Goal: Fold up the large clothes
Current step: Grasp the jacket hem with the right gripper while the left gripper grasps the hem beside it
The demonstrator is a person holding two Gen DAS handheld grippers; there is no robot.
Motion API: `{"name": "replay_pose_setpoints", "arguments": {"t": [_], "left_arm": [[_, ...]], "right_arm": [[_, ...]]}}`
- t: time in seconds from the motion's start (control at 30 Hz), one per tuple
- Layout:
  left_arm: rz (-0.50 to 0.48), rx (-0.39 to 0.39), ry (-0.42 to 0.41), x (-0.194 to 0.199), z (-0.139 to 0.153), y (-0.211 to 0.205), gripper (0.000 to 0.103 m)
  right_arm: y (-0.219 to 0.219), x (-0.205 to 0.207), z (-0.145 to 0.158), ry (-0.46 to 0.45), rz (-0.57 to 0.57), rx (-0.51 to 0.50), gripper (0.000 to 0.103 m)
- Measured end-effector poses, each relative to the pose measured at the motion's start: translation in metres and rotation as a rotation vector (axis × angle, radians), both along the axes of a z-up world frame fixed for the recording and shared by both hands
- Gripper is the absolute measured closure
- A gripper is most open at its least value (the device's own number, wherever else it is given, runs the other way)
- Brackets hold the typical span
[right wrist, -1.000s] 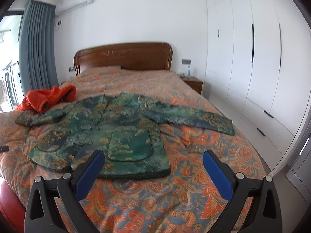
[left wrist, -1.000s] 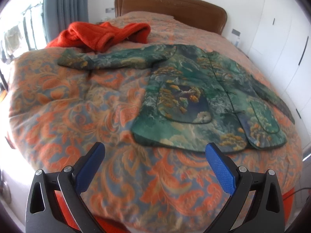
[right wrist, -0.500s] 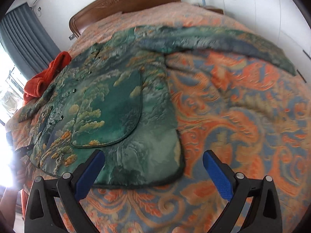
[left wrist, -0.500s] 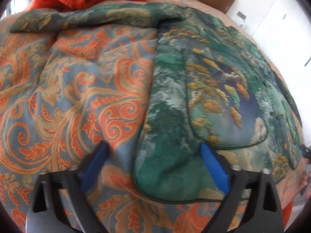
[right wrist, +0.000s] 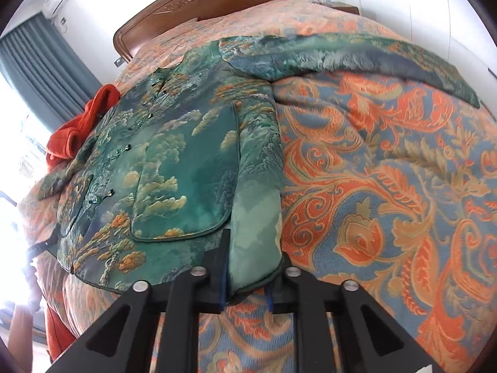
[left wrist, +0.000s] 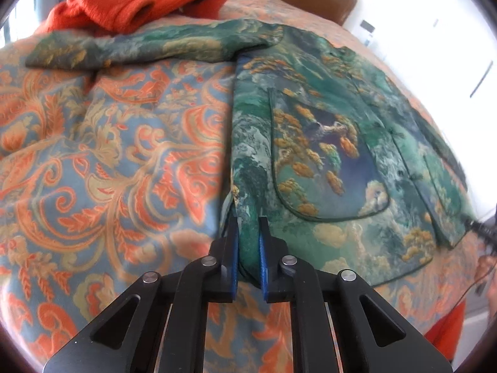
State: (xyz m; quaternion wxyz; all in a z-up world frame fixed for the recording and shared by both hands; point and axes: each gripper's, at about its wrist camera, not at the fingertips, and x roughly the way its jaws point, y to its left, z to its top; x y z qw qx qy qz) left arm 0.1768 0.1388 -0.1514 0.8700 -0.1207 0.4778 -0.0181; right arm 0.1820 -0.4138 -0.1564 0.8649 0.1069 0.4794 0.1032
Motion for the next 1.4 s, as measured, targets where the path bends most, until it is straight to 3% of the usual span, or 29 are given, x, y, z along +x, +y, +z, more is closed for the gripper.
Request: {"name": "replay_pose_setpoints", "arguments": {"t": [0.27, 0.4, 0.43, 0.5, 0.53, 0.57, 0.6, 0.63, 0.67, 0.83, 0.87, 0.9, 0.93, 0.97, 1.03, 1.17, 1.27, 1.33, 1.4], "left_arm": [[-0.044, 0.017, -0.012, -0.023, 0.005, -0.005, 0.096], [-0.019, 0.027, 0.034, -0.002, -0.01, 0.004, 0.091], [-0.004, 0.014, 0.045, 0.005, -0.013, 0.005, 0.087], [0.03, -0.02, 0.051, 0.01, -0.013, 0.014, 0.066], [0.048, -0.055, 0.035, 0.01, -0.01, 0.021, 0.057], [0.059, -0.084, 0.016, 0.008, -0.006, 0.025, 0.039], [0.071, -0.107, -0.007, 0.005, -0.002, 0.03, 0.03], [0.081, -0.126, -0.029, 0.004, 0.002, 0.037, 0.029], [0.08, -0.136, -0.03, 0.004, 0.003, 0.04, 0.029], [0.011, -0.11, 0.054, 0.018, -0.016, 0.025, 0.031], [-0.002, -0.088, 0.074, 0.018, -0.023, 0.015, 0.046], [-0.015, -0.072, 0.093, 0.018, -0.028, 0.008, 0.07], [-0.02, -0.037, 0.104, 0.019, -0.03, 0.0, 0.081], [-0.029, -0.022, 0.096, 0.019, -0.028, -0.004, 0.088], [-0.039, 0.01, 0.064, 0.014, -0.018, -0.01, 0.091], [-0.066, 0.038, 0.002, -0.006, 0.003, -0.011, 0.093], [-0.068, 0.061, 0.022, -0.005, -0.007, -0.009, 0.092], [-0.059, 0.084, 0.056, 0.008, -0.02, -0.009, 0.088], [-0.037, 0.114, 0.059, 0.013, -0.022, -0.014, 0.076]], "right_arm": [[-0.009, -0.019, 0.013, -0.004, 0.0, 0.004, 0.091], [-0.017, -0.019, 0.009, 0.007, -0.013, 0.006, 0.091], [-0.017, -0.014, 0.006, 0.009, -0.017, 0.003, 0.091], [-0.016, -0.006, -0.002, 0.012, -0.032, -0.002, 0.09], [-0.014, -0.006, -0.004, 0.005, -0.036, -0.004, 0.084], [-0.013, -0.004, -0.004, -0.001, -0.046, -0.008, 0.074], [-0.013, -0.004, -0.004, -0.006, -0.051, 0.0, 0.063], [-0.014, -0.003, -0.003, -0.011, -0.056, 0.018, 0.037], [-0.016, -0.005, -0.002, -0.023, -0.061, 0.039, 0.029], [-0.022, 0.002, -0.008, -0.011, -0.062, 0.078, 0.029], [-0.022, 0.005, -0.012, 0.0, -0.059, 0.088, 0.029], [-0.02, 0.009, -0.017, 0.017, -0.057, 0.103, 0.029], [-0.019, 0.008, -0.02, 0.029, -0.056, 0.113, 0.03], [-0.016, 0.008, -0.022, 0.038, -0.051, 0.125, 0.055], [-0.011, 0.006, -0.018, 0.03, -0.056, 0.108, 0.086], [-0.01, -0.003, -0.001, 0.005, -0.054, 0.102, 0.091], [-0.013, -0.012, 0.007, -0.013, -0.05, 0.104, 0.091], [-0.012, -0.013, 0.001, -0.005, -0.05, 0.077, 0.091], [-0.009, -0.011, -0.007, -0.003, -0.057, 0.042, 0.091]]}}
